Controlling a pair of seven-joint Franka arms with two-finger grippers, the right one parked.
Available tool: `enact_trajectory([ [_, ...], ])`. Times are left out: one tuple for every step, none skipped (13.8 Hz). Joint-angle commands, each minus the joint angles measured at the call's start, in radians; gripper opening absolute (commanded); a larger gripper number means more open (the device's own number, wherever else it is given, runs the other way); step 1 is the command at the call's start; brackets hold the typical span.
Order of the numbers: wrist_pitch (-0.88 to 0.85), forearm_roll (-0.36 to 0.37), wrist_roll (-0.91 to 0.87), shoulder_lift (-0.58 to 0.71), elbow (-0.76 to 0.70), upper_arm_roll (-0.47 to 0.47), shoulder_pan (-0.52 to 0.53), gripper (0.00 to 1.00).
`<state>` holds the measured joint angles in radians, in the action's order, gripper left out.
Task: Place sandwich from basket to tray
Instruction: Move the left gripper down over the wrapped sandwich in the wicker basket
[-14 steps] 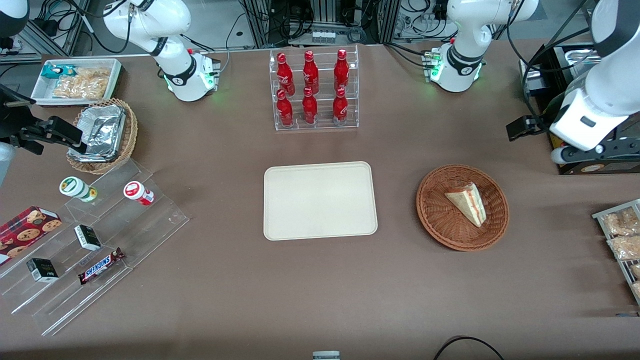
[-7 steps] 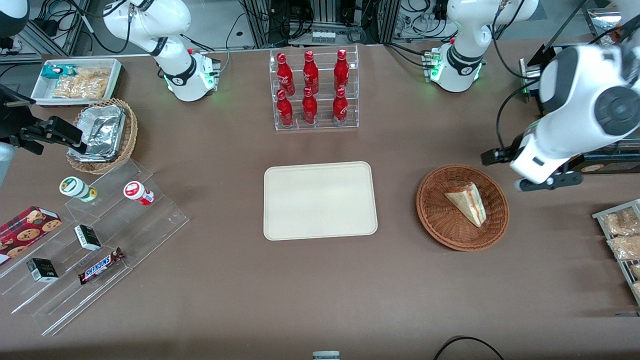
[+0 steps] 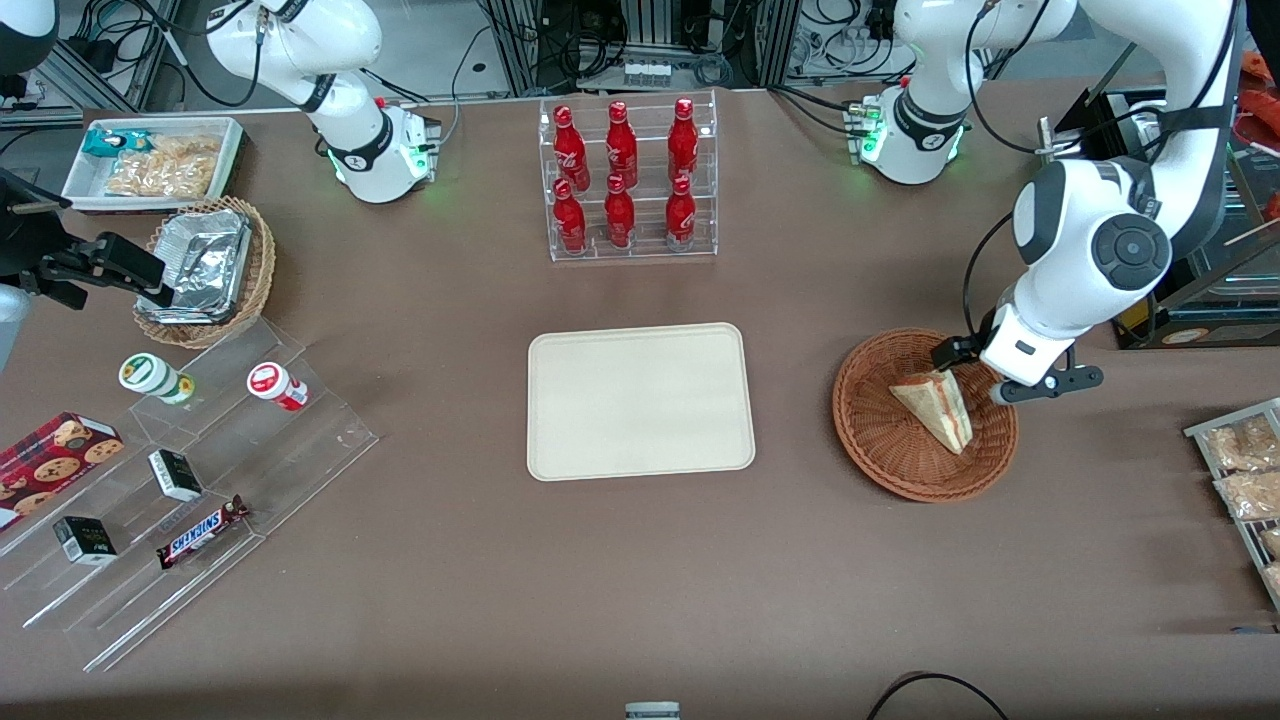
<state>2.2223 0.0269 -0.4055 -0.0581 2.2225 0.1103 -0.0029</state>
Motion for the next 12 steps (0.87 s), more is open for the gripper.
enact_trajectory([
  [0.083,0.010,-0.262,-0.006,0.026,0.006,-0.003,1.00],
  [0.140,0.010,-0.362,-0.011,0.045,0.008,-0.005,1.00],
  [0.183,0.010,-0.439,-0.018,0.061,0.008,-0.005,1.00],
  [0.215,0.010,-0.488,-0.028,0.072,0.008,-0.005,1.00],
  [0.230,0.010,-0.502,-0.038,0.075,0.008,-0.005,1.00],
  [0.234,0.010,-0.524,-0.048,0.077,0.009,-0.005,1.00],
  [0.237,0.010,-0.559,-0.055,0.075,0.009,-0.008,1.00],
  [0.235,0.010,-0.570,-0.061,0.077,0.009,-0.008,1.00],
  [0.234,0.010,-0.570,-0.069,0.077,0.011,-0.009,1.00],
  [0.234,0.010,-0.570,-0.077,0.077,0.011,-0.011,1.00],
  [0.234,0.010,-0.570,-0.087,0.077,0.011,-0.012,1.00],
  [0.234,0.010,-0.570,-0.098,0.077,0.012,-0.018,1.00],
])
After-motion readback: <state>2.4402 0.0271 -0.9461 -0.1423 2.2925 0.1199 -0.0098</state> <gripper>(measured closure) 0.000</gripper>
